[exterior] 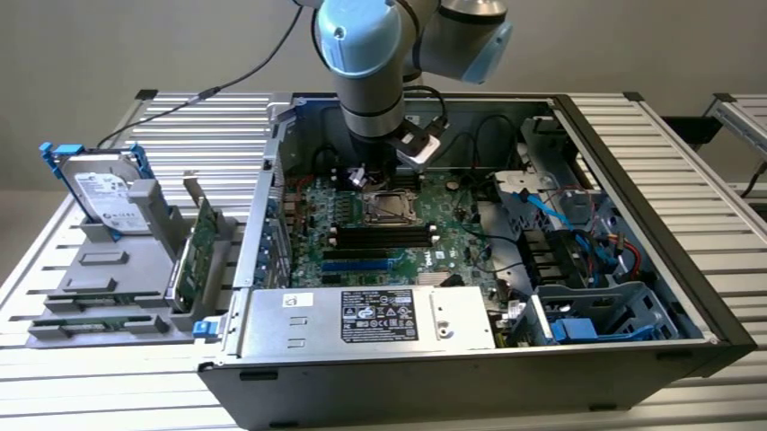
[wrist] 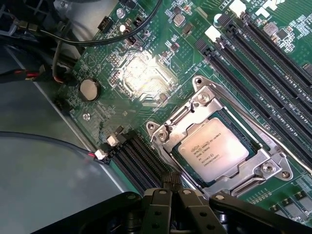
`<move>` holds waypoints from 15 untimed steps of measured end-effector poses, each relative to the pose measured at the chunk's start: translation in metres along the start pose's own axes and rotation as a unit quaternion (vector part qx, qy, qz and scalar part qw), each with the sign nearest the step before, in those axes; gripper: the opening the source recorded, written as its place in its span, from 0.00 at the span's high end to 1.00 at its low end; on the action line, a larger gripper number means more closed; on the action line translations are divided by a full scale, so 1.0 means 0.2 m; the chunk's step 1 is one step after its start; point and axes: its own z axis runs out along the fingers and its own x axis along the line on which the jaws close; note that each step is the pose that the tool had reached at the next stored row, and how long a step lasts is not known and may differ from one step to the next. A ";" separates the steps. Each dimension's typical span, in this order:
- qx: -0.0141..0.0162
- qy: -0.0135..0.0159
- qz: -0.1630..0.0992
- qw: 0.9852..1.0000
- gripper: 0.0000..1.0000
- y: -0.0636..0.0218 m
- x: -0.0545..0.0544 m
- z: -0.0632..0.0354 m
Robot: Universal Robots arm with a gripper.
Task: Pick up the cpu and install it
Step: 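Install the first cpu locking lever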
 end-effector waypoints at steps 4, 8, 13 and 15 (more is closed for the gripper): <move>0.001 0.000 -0.007 1.000 0.89 0.005 0.00 0.001; 0.003 0.001 -0.015 1.000 0.89 0.011 0.01 0.003; 0.006 0.001 -0.026 1.000 0.89 0.019 0.01 0.002; 0.007 0.001 -0.030 1.000 0.89 0.022 0.01 0.002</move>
